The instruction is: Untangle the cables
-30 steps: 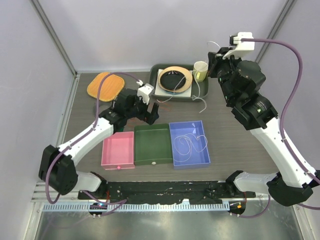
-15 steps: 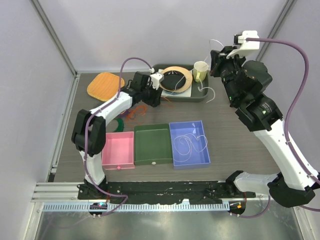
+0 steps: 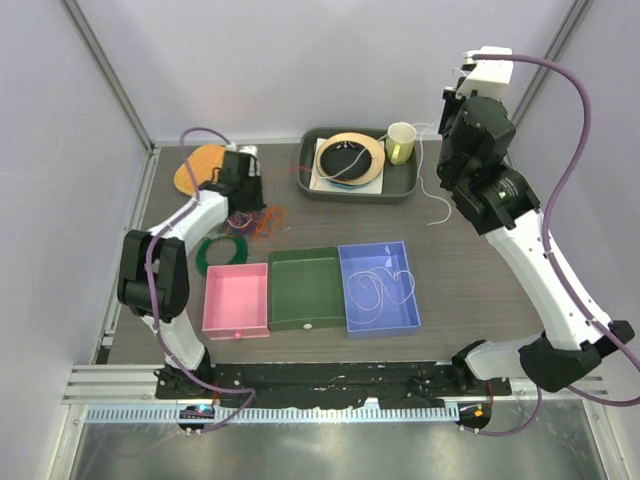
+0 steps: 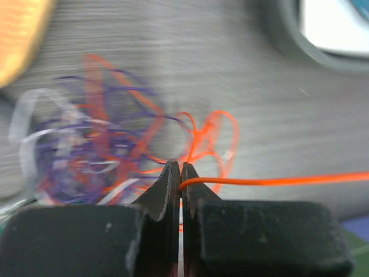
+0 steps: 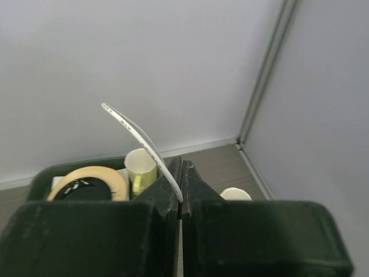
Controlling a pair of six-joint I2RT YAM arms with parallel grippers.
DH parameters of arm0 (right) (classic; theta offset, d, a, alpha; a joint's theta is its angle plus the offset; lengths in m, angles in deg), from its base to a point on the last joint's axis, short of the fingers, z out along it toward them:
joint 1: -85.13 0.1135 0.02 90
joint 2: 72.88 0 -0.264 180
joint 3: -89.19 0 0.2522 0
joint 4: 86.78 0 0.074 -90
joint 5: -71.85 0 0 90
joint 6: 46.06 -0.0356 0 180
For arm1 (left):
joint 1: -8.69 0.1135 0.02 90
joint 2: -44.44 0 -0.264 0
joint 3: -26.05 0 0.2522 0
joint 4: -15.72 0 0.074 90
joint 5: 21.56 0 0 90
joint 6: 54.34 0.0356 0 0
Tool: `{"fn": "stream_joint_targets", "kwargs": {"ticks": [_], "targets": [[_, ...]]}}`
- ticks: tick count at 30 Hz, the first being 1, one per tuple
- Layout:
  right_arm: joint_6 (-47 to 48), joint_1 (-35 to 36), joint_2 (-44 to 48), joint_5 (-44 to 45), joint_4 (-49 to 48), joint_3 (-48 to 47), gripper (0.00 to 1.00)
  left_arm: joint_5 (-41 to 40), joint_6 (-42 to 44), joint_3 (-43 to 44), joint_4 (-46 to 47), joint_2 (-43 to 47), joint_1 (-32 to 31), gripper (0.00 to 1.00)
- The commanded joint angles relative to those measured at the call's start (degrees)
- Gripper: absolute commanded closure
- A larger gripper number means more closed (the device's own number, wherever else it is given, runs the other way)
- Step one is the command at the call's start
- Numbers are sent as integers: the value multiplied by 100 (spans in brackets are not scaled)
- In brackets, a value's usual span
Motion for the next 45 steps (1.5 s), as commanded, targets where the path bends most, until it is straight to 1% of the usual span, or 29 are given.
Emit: {"fn": "stream_joint_targets", "kwargs": {"ticks": [1,2,5,8,12,14,16,18,22,24,26,28,29,30,33,35,38,41,45], "targets": [[420,-399,-67,711,-287,-338,99,-557,-1404,505,-574,-8,900,100],[446,-591,-58,712,-287,-330,99,-505,-1615,549,-671,-26,1162,100],[499,-865,29,572,-287,-234,99,-302,-1836,340,-471,96,1428,100],[508,-980,117,405,-296,-181,99,-153,-1863,84,-181,350,1437,100],[368,-988,179,-350,-77,-320,99,409,-1828,-39,-13,571,1437,100],[210,-971,231,-640,160,-443,99,558,-1837,-162,83,650,1437,100],[43,-980,319,-904,187,-418,99,629,-1889,-354,215,764,1437,100],[-238,-980,468,-1167,354,-391,99,822,-1942,-461,417,835,1437,100],[-940,-936,820,-1976,714,-216,99,981,-2056,-689,444,1010,1437,100],[-1344,-918,1039,-2249,759,152,99,964,-2109,-803,471,1133,1437,100],[-1591,-857,1347,-2774,768,608,99,964,-2162,-970,471,1309,1437,100],[-2004,-804,1671,-3067,776,943,99,1042,-2223,-1111,514,1458,1429,100],[-2153,-734,1786,-3259,655,1354,99,1069,-2232,-1155,532,1494,1429,100],[-2233,-673,1918,-3270,584,1567,99,1078,-2241,-1216,532,1538,1420,100],[-2646,-506,2410,-2946,355,2323,99,1209,-2250,-1383,620,1678,1420,100],[-2963,-479,2735,-3093,127,2910,99,1298,-2258,-1471,708,1775,1411,100],[-3165,-382,2868,-3514,-23,3491,99,1324,-2258,-1586,796,1863,1420,100],[-3166,-163,2763,-3972,-6,3765,99,1324,-2250,-1630,805,1916,1411,100],[-3271,303,2684,-3780,12,4090,99,1289,-2223,-1726,831,2004,1411,100]]}}
